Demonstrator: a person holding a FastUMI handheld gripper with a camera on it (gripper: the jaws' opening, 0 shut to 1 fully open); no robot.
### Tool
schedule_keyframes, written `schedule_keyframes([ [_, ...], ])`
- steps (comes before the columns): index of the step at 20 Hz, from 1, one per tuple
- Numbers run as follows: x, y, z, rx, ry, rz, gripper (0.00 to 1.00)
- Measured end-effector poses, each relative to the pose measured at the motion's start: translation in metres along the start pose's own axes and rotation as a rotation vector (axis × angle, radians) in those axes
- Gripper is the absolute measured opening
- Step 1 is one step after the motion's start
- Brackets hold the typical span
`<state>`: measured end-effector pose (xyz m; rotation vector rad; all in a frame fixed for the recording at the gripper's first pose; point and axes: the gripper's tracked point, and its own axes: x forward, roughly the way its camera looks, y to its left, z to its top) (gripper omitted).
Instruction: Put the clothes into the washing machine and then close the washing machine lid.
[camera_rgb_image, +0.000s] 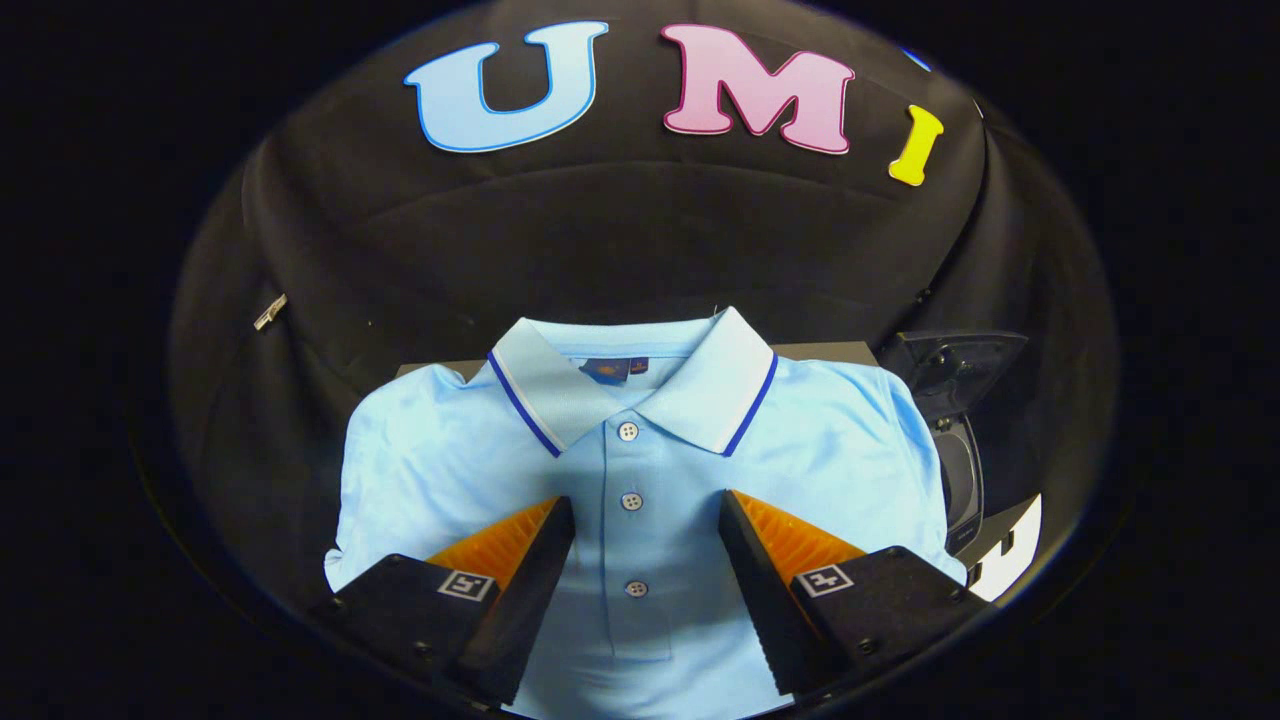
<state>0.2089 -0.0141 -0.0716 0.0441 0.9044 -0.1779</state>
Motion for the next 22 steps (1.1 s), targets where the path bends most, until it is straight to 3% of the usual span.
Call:
schedule_keyframes([
  [1, -0.001, 0.0006, -0.0029, -0.003, 0.017, 0.004, 0.91],
  [2, -0.0023, 0.0004, -0.0045, -0.004, 0.028, 0.008, 0.81],
  [4, -0.0028, -0.0008, -0.0042, -0.008, 0.041, 0.007, 0.81],
  [6, -0.0055, 0.0031, -0.0058, -0.017, 0.039, 0.008, 0.49],
  [12, -0.0034, 0.0044, -0.004, -0.002, 0.022, 0.001, 0.48],
  [14, -0.0051, 0.0034, -0.0021, -0.029, 0.011, 0.002, 0.13],
  [20, -0.0049, 0.0029, -0.0018, -0.014, -0.003, -0.004, 0.13],
  [21, -0.0075, 0.0024, -0.0023, -0.018, -0.02, -0.006, 0.05],
  [22, -0.0077, 0.0035, -0.003, -0.006, -0.027, -0.01, 0.05],
])
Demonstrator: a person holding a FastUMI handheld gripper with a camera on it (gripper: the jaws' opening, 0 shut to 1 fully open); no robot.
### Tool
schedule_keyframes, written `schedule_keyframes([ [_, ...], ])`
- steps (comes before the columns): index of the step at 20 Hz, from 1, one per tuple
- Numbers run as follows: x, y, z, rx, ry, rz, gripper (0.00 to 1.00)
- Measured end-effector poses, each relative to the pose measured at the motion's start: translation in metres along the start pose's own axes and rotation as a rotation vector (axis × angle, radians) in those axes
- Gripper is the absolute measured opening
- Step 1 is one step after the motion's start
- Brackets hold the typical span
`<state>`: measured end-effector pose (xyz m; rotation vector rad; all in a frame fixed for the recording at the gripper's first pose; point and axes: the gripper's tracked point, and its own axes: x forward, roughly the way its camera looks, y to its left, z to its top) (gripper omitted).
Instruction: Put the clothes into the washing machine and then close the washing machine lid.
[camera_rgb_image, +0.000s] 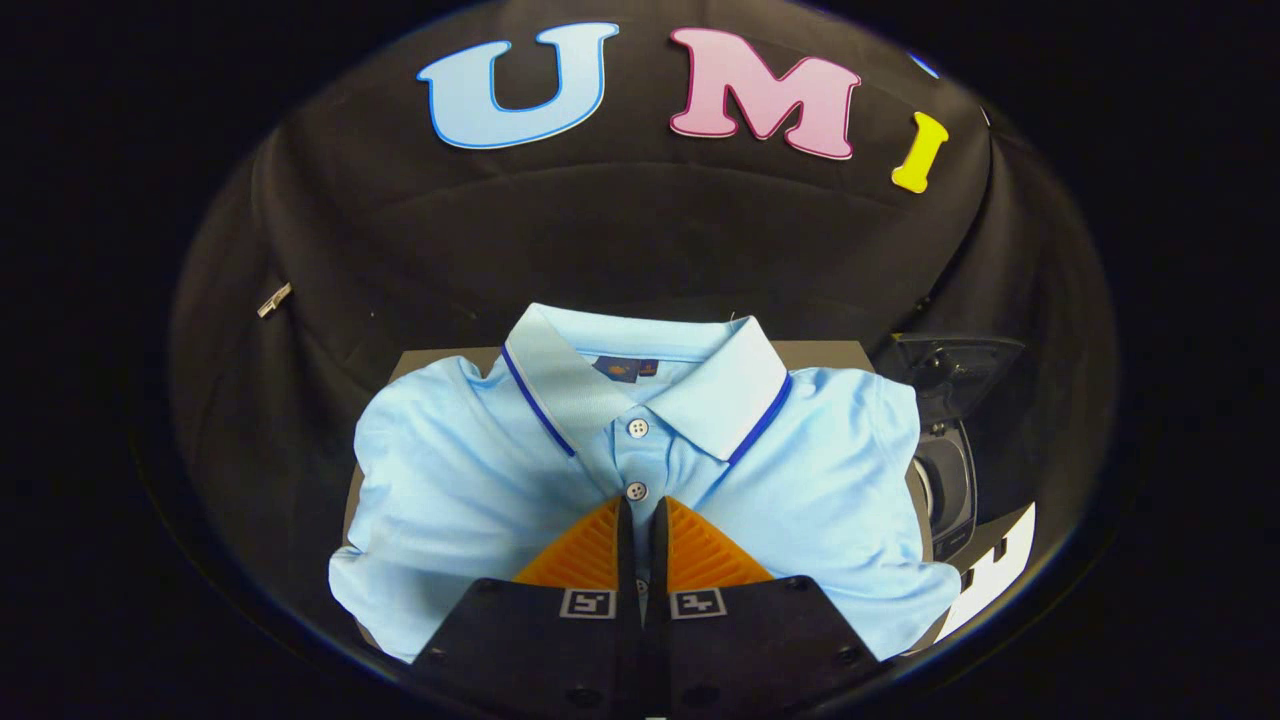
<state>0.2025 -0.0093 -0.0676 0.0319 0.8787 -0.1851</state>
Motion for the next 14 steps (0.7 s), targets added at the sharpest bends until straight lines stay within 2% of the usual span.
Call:
schedule_keyframes([
  [3, -0.003, 0.0, 0.005, -0.014, -0.037, 0.01, 0.05],
  [6, -0.016, 0.002, 0.013, 0.018, -0.128, 0.051, 0.05],
  [14, -0.053, -0.001, 0.03, -0.01, -0.24, 0.051, 0.05],
])
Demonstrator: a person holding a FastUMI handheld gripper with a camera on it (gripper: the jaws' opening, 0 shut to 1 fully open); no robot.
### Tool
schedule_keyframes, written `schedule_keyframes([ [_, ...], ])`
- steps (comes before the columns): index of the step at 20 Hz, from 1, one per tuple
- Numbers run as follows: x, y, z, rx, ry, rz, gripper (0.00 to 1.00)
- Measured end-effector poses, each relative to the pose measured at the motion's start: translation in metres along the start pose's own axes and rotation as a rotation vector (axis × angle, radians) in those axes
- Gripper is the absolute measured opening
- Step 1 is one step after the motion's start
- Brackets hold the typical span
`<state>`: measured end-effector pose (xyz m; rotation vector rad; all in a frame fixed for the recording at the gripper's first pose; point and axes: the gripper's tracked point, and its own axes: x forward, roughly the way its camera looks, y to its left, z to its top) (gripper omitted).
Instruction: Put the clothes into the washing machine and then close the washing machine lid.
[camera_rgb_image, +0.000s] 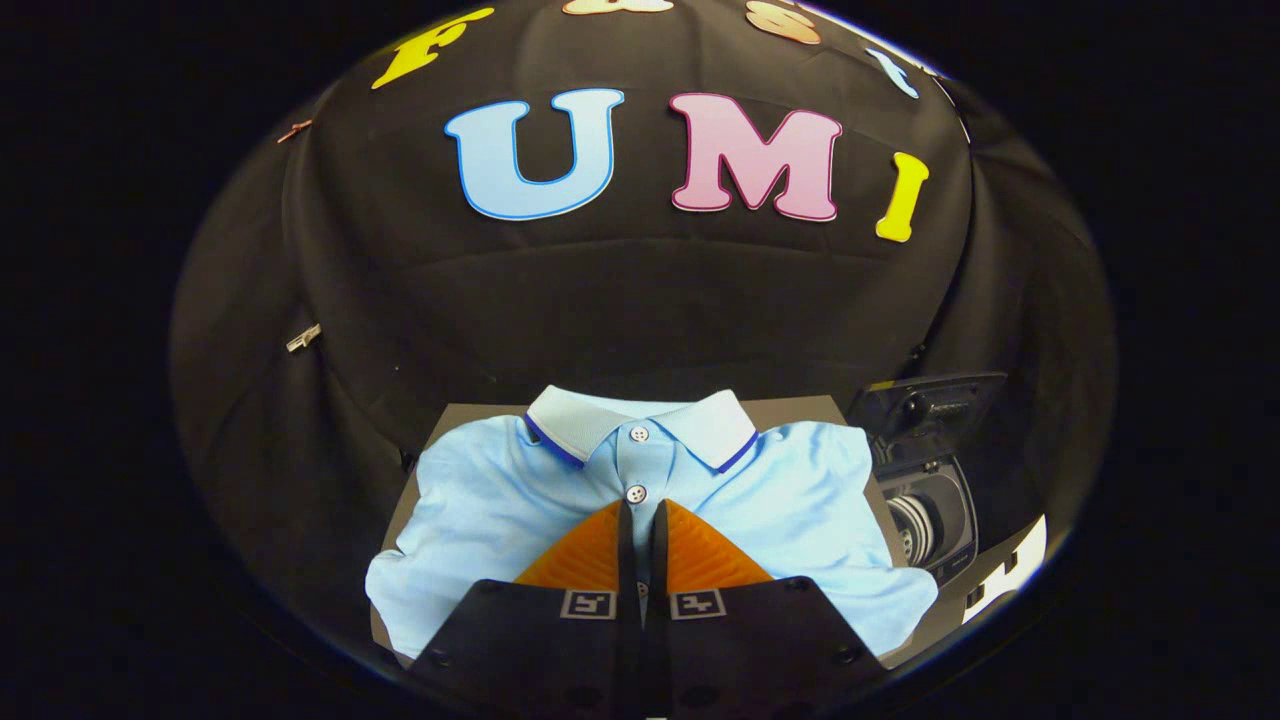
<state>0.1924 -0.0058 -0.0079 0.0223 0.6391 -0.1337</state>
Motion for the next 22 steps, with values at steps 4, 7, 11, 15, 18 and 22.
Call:
schedule_keyframes([
  [4, -0.027, -0.009, 0.025, -0.016, -0.075, 0.026, 0.05],
  [7, -0.044, -0.024, 0.046, -0.047, -0.121, 0.033, 0.05],
  [11, -0.065, -0.056, 0.07, -0.079, -0.173, 0.052, 0.05],
  [15, -0.081, -0.1, 0.083, -0.08, -0.195, 0.066, 0.05],
  [18, -0.088, -0.141, 0.09, -0.09, -0.212, 0.06, 0.05],
  [22, -0.091, -0.194, 0.096, -0.081, -0.23, 0.043, 0.05],
])
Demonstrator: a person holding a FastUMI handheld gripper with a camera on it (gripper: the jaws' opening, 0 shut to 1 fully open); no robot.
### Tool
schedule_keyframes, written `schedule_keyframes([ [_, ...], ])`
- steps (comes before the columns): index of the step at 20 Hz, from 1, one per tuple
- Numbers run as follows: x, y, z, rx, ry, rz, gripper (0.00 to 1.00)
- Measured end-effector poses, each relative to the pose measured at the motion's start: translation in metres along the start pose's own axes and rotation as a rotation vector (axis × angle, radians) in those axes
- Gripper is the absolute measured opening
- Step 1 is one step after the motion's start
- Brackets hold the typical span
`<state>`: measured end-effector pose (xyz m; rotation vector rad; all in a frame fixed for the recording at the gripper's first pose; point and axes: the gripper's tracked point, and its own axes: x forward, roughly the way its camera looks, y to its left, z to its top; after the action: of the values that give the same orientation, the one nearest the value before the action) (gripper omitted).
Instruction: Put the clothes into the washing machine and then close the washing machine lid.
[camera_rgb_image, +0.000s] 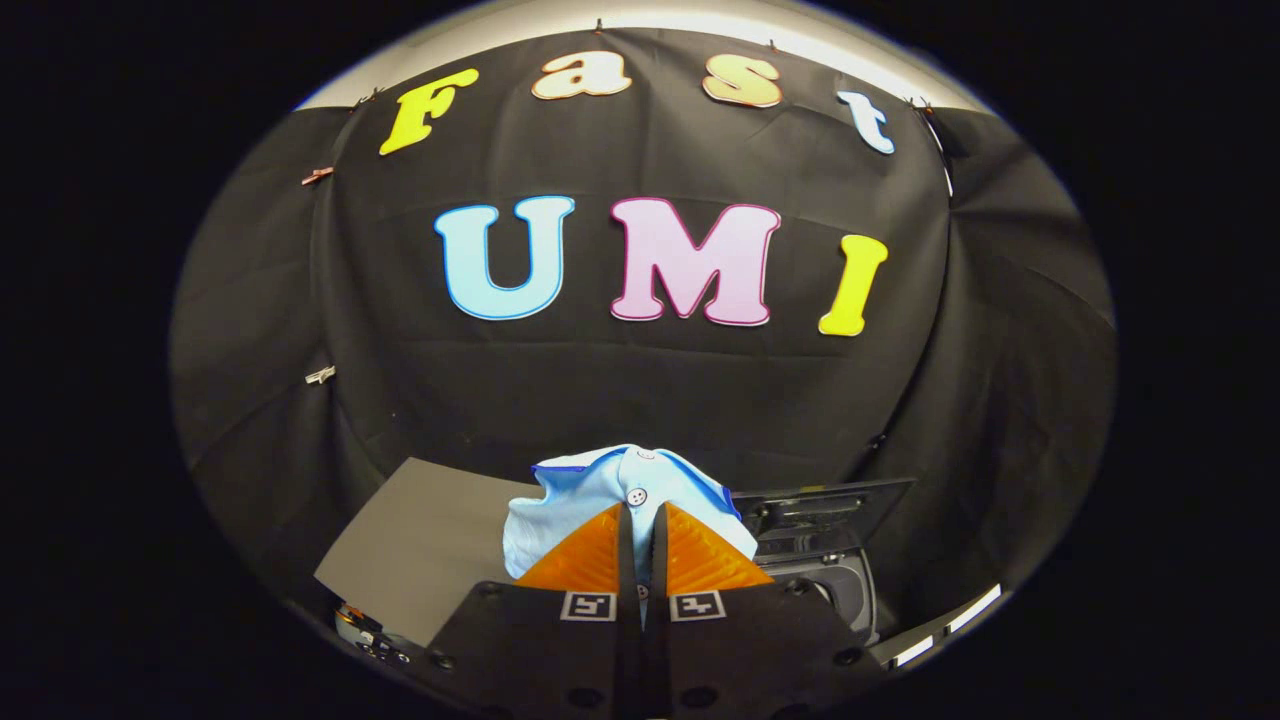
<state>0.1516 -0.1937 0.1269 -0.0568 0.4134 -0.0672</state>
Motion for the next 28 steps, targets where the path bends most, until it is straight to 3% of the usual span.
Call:
schedule_keyframes([
  [15, 0.055, -0.182, -0.05, 0.017, 0.066, -0.195, 0.05],
  [20, 0.081, -0.211, -0.105, 0.007, 0.126, -0.221, 0.05],
  [28, 0.132, -0.213, -0.235, 0.027, 0.272, -0.174, 0.05],
])
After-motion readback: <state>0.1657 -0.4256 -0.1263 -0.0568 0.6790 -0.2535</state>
